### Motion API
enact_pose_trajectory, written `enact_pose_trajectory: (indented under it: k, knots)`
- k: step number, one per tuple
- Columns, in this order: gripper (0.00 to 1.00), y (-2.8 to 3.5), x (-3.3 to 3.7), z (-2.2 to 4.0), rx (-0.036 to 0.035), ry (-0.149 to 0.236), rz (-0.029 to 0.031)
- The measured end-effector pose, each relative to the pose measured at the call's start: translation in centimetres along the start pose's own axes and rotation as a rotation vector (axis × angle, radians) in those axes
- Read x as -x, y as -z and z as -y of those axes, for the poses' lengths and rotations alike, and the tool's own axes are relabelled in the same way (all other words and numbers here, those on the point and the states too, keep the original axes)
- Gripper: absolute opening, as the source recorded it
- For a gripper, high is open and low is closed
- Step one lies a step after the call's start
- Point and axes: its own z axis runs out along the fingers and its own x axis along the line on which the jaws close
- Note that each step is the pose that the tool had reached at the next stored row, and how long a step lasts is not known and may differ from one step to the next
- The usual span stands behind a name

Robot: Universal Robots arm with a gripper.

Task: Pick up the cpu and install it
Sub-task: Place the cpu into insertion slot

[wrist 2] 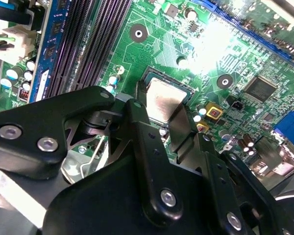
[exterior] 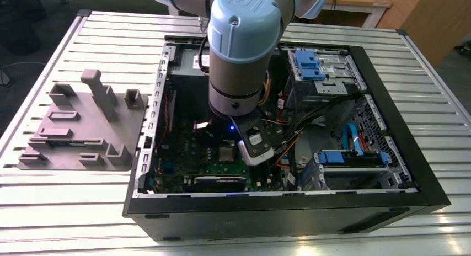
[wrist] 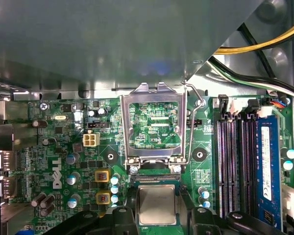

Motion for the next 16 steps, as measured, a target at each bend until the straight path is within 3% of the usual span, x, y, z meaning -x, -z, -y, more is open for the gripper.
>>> enact_pose_trajectory:
  k: [11, 16]
  knots:
    - [0.43, -0.08, 0.02, 0.0, 0.0, 0.006, -0.0001]
    - [0.5, -0.14, 0.02, 0.0, 0.0002, 0.006, 0.0]
